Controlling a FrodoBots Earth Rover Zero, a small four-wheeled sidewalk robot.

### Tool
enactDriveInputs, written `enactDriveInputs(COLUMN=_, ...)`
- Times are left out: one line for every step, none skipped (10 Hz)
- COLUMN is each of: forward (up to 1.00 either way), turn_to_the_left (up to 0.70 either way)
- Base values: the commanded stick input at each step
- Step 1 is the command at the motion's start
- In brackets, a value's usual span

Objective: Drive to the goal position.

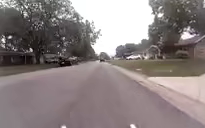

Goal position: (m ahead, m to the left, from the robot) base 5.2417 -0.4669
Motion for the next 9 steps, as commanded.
enactDriveInputs(forward=1.0, turn_to_the_left=-0.26)
enactDriveInputs(forward=1.0, turn_to_the_left=-0.36)
enactDriveInputs(forward=1.0, turn_to_the_left=-0.33)
enactDriveInputs(forward=1.0, turn_to_the_left=-0.1)
enactDriveInputs(forward=1.0, turn_to_the_left=-0.01)
enactDriveInputs(forward=1.0, turn_to_the_left=0.0)
enactDriveInputs(forward=1.0, turn_to_the_left=0.0)
enactDriveInputs(forward=1.0, turn_to_the_left=0.0)
enactDriveInputs(forward=1.0, turn_to_the_left=0.0)
